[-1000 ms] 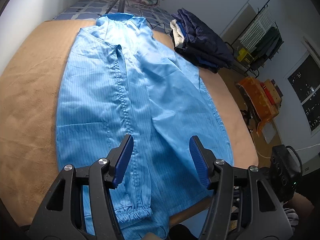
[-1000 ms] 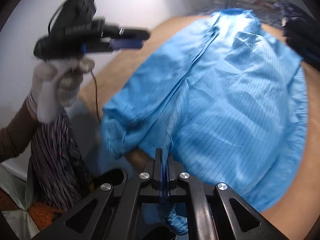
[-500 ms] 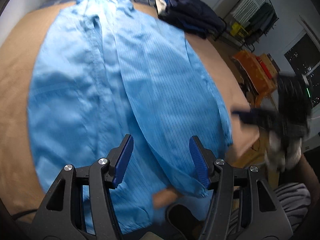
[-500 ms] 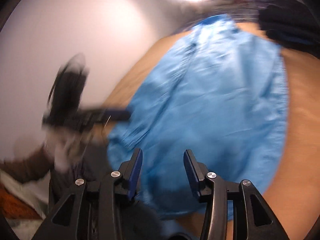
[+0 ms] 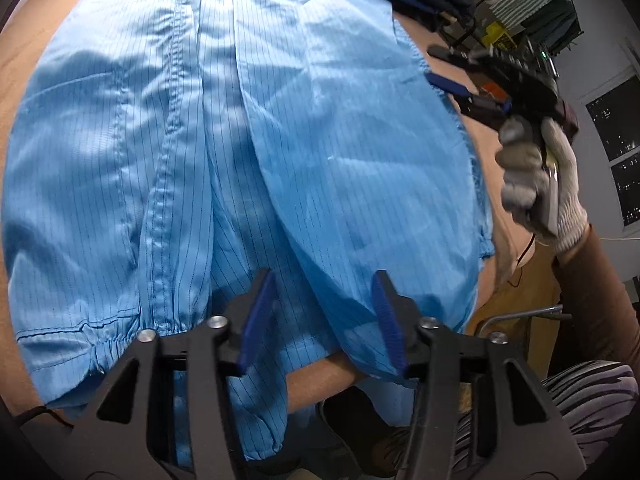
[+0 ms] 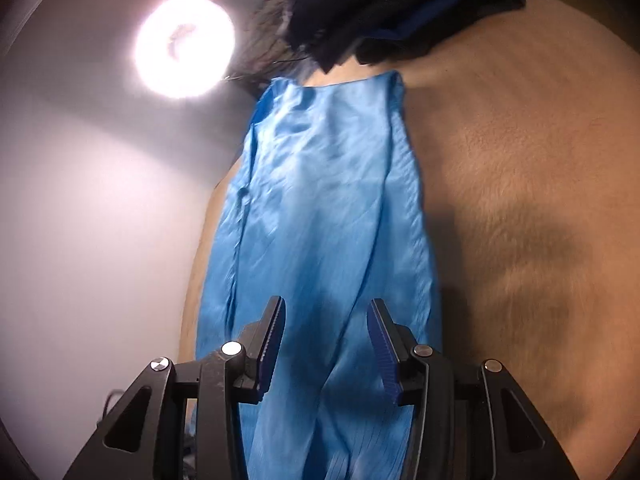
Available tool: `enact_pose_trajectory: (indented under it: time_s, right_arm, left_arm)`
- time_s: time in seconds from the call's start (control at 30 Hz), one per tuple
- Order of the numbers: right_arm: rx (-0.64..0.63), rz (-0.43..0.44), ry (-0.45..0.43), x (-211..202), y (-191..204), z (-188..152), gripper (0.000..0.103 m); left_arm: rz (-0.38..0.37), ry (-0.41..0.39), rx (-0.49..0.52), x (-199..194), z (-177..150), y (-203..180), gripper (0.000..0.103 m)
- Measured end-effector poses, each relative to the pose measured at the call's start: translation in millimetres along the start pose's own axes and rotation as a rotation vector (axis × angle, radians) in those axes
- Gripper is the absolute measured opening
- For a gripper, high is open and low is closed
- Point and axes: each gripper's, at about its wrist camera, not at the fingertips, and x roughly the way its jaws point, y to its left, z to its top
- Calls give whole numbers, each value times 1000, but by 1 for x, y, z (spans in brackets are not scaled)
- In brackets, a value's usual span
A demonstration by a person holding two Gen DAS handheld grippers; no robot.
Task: Fold large clothes
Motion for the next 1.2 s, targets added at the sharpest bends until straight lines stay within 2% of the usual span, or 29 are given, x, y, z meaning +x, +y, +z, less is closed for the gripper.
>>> enact_pose_trajectory:
  time_s: [0.1, 0.13, 0.2, 0.23, 0.27, 0.3, 0.33, 0.5, 0.67, 0.7, 0.77, 0.8, 0.83, 0.93, 1.13, 1.2]
  right_arm:
    - [-9, -14, 18, 15, -1, 5, 46]
    - [-14, -18, 25, 19, -2, 5, 42]
    - [-25, -28, 39, 27, -3, 7, 31]
    - [-32, -34, 39, 29, -4, 9, 19]
    - [-48, -49, 37, 30, -3, 10, 5]
    - [-69, -74, 32, 30, 0, 11, 1]
    - [-86, -88, 29, 29, 3, 12, 0]
    - [-150, -151, -3, 12, 13, 26, 0]
    - [-161, -275, 16, 7, 7, 41, 0]
    - [-139, -268, 33, 6, 2, 40, 0]
    - [-97, -267, 32, 4, -3, 37, 10]
    - [-65, -244, 39, 1, -7, 34, 17]
    - [-32, -199, 37, -4, -11, 28, 35]
    - [-8, -92, 47, -22, -13, 2, 36]
    - [-27, -80, 154, -29, -12, -57, 36]
    - [-25, -72, 166, -29, -11, -69, 31]
  left_arm:
    - [2, 16, 11, 5, -1, -1, 39]
    - [6, 18, 16, 7, -1, -2, 38]
    - [9, 21, 22, 9, -2, -3, 36]
    - [10, 25, 28, 10, -2, -5, 26]
    - [11, 31, 32, 11, -2, -6, 19]
    - [13, 35, 33, 12, -3, -6, 11]
    - [14, 37, 35, 14, -3, -8, 9]
    - [4, 45, 65, 18, -10, -17, 5]
    - [-94, 82, 26, 28, -13, -25, 5]
    - [-107, 89, 29, 30, -15, -28, 5]
    - [-111, 97, 45, 34, -17, -35, 5]
    - [-112, 97, 54, 34, -17, -38, 5]
    - [-121, 99, 59, 34, -16, -40, 5]
    - [-130, 94, 57, 32, -15, -41, 5]
    - [-120, 92, 74, 26, -12, -29, 5]
    - [-122, 90, 76, 27, -12, -33, 5]
